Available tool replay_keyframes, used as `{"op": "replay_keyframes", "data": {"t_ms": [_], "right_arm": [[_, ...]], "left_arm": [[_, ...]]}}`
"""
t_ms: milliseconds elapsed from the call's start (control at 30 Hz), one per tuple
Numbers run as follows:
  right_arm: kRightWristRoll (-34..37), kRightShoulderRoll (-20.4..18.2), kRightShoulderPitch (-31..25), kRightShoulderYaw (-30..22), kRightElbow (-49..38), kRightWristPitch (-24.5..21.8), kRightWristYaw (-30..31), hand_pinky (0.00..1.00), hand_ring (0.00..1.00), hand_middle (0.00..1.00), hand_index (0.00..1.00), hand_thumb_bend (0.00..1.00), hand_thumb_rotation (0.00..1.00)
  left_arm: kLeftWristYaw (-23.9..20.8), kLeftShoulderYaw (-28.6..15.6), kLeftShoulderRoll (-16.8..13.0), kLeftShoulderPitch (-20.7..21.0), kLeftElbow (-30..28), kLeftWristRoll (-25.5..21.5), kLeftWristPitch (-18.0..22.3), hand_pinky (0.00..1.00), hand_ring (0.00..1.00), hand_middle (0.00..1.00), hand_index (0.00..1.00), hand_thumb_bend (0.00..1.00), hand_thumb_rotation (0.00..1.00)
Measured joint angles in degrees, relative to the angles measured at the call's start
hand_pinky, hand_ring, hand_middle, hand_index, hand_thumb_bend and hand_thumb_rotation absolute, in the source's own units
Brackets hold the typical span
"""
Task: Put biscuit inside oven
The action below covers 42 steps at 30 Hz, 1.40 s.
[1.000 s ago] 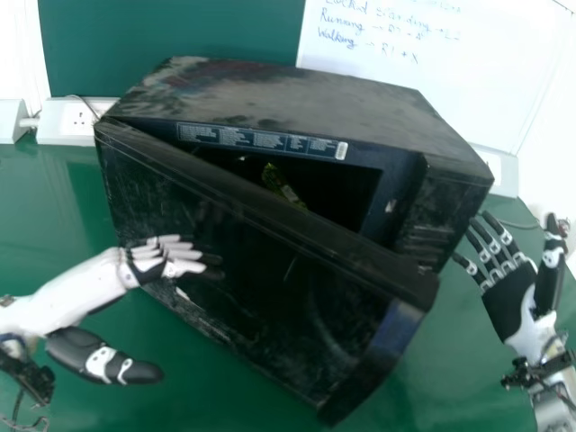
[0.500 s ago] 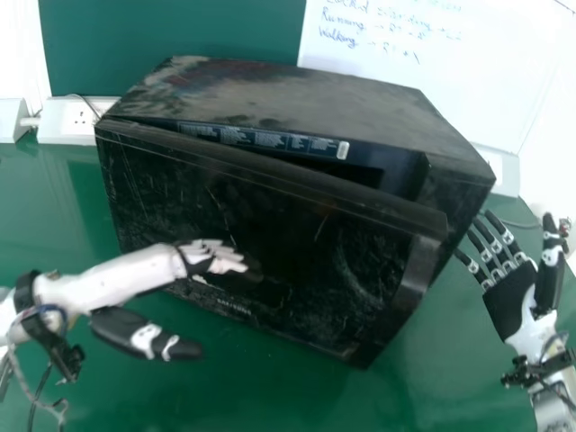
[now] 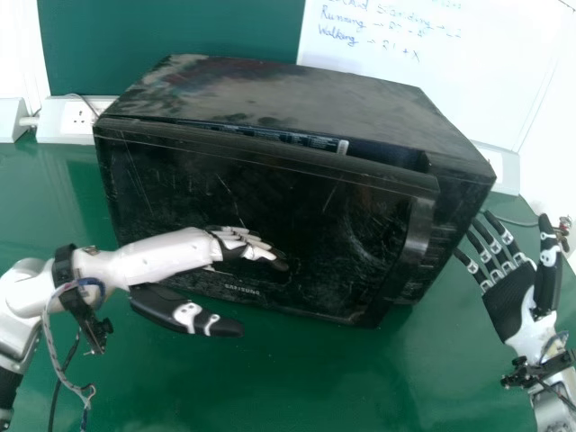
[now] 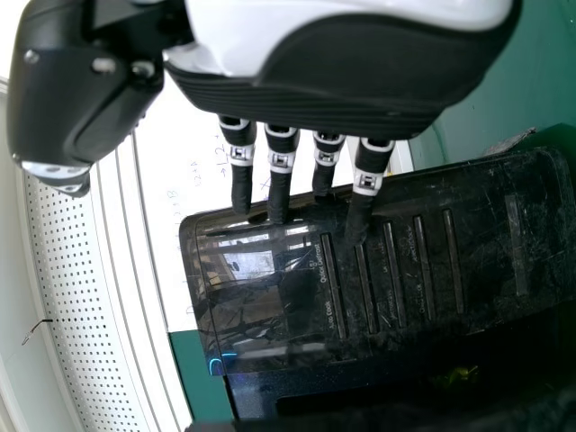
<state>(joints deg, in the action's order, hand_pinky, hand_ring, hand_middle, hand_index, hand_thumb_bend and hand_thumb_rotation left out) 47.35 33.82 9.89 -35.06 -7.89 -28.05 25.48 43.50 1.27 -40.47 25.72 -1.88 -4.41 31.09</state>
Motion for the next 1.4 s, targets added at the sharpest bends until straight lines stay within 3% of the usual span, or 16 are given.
{"op": "replay_keyframes", "data": {"t_ms": [367,800,1033,1133,1300,1400], "right_arm": [[-0.9,-0.1,0.0,0.2,-0.1,0.2,0.0,0.86,0.94,0.96,0.96,0.81,1.00],[-1.4,-0.1,-0.1,0.4,0.0,1.0,0.8,0.91,0.95,0.96,0.97,0.82,1.00],[-1.4,-0.2,-0.1,0.5,-0.1,1.0,0.7,0.91,0.95,0.97,0.98,0.83,1.00],[-1.5,-0.3,-0.1,0.5,-0.2,1.0,0.6,0.87,0.94,0.97,0.97,0.80,1.00],[-2.0,-0.5,-0.1,0.5,-0.1,1.1,0.0,0.80,0.89,0.93,0.94,0.69,1.00],[-2.0,-0.6,0.0,0.6,-0.1,1.1,0.1,0.80,0.90,0.94,0.94,0.71,1.00]], "left_arm": [[0.3,2.3,0.3,3.7,3.1,5.3,-2.0,0.93,0.88,0.88,0.85,0.82,1.00],[-1.6,3.9,2.5,9.5,10.2,10.4,0.2,0.90,0.87,0.88,0.85,0.81,1.00],[-2.7,4.7,3.5,9.9,11.8,12.7,0.2,0.88,0.86,0.88,0.85,0.82,1.00],[-2.1,4.2,3.1,7.8,10.3,9.5,-0.1,0.86,0.85,0.87,0.85,0.82,1.00],[-0.6,0.5,0.9,-0.5,0.5,1.5,-2.4,0.89,0.86,0.87,0.84,0.82,1.00],[-0.6,-2.9,-0.4,-5.9,-6.4,-3.2,-5.3,0.90,0.87,0.87,0.84,0.82,1.00]]}}
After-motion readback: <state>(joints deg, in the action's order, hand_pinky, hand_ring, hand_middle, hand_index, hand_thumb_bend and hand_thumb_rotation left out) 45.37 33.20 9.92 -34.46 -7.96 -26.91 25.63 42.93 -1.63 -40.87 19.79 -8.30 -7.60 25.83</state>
